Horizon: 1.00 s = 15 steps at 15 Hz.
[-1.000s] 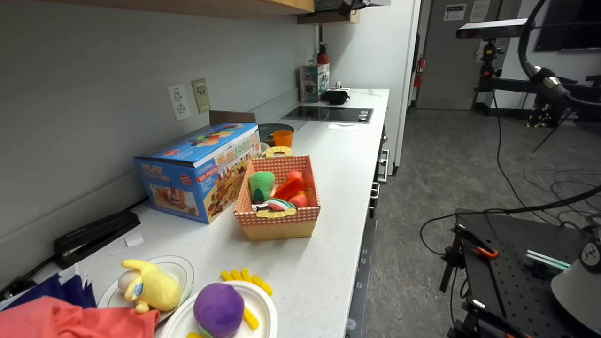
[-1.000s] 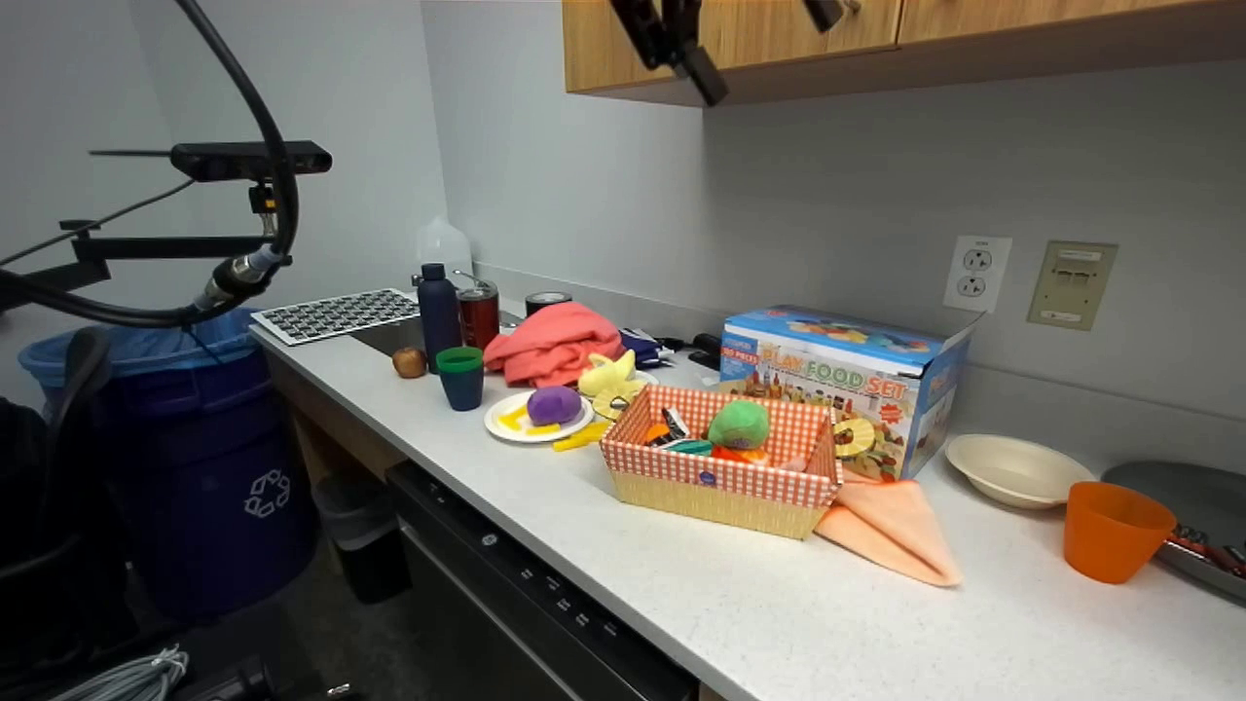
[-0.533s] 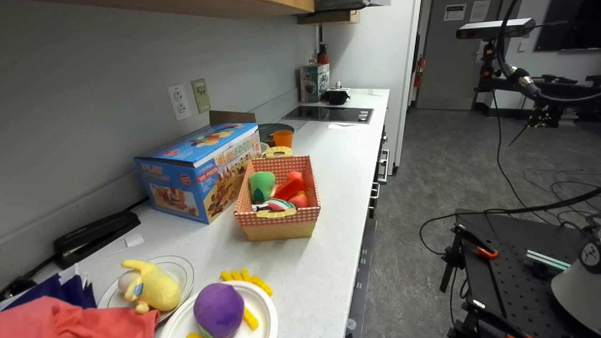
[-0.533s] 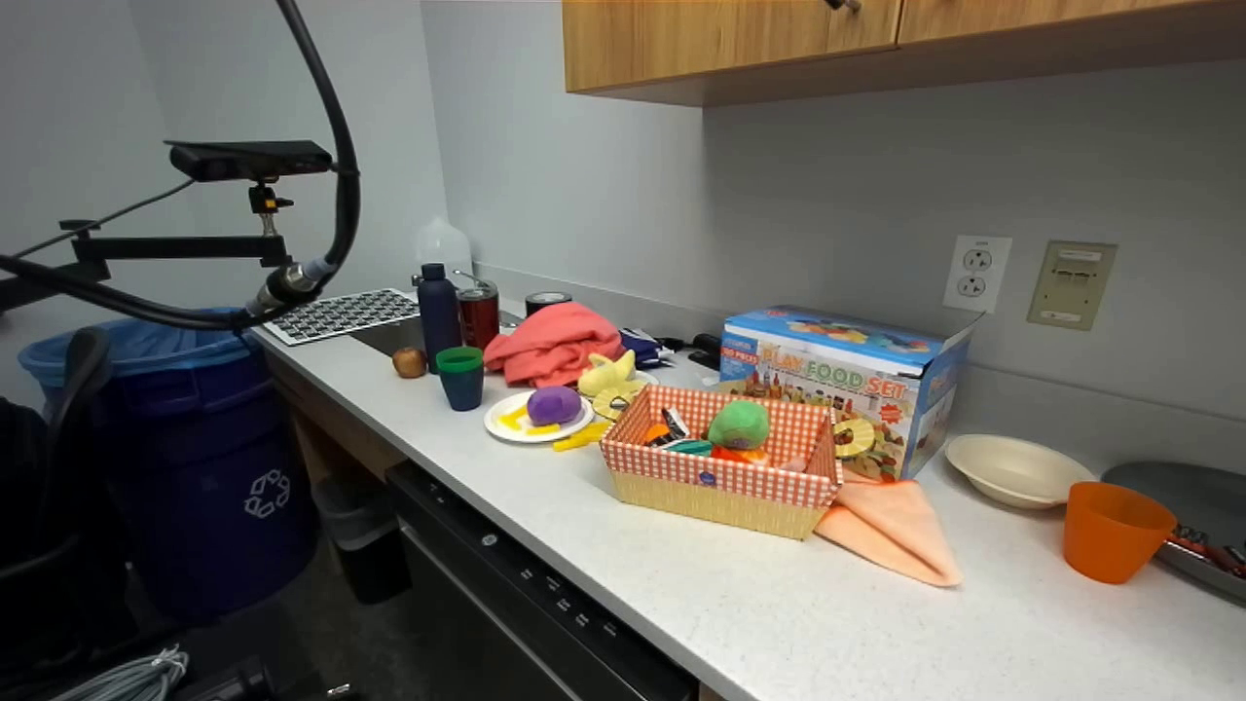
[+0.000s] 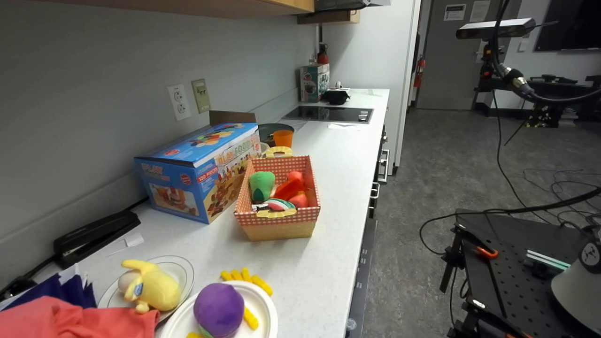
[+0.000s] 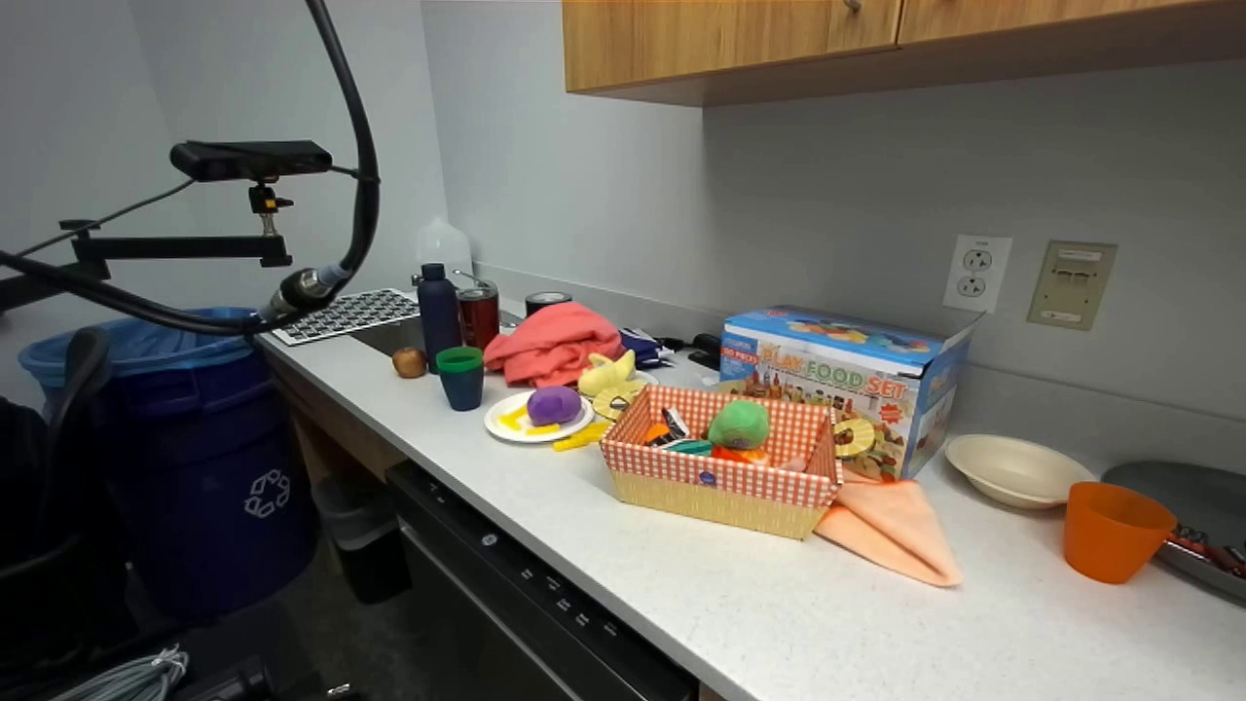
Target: Open the right door of the cabinet above the blue box, take the pineapple plush toy out of the cabinet and place it in the basket
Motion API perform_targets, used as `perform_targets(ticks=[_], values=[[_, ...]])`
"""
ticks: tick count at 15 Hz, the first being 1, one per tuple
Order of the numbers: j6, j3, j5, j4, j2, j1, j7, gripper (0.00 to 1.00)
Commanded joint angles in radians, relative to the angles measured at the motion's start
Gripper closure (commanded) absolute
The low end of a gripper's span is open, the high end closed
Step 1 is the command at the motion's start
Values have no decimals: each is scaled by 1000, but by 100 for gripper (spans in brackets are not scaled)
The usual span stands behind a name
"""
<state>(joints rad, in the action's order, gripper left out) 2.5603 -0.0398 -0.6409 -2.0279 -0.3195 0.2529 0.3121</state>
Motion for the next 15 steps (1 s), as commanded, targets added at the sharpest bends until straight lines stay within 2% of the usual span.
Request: perform_targets(ticks=[1,6,11,15], values=[[95,8,-15,48,36,11,100,0],[232,-3,-37,125,111,56,243,0],[306,-10,-67,191,197,76,344,0],[317,-9,-194,248,245,92,447,0]])
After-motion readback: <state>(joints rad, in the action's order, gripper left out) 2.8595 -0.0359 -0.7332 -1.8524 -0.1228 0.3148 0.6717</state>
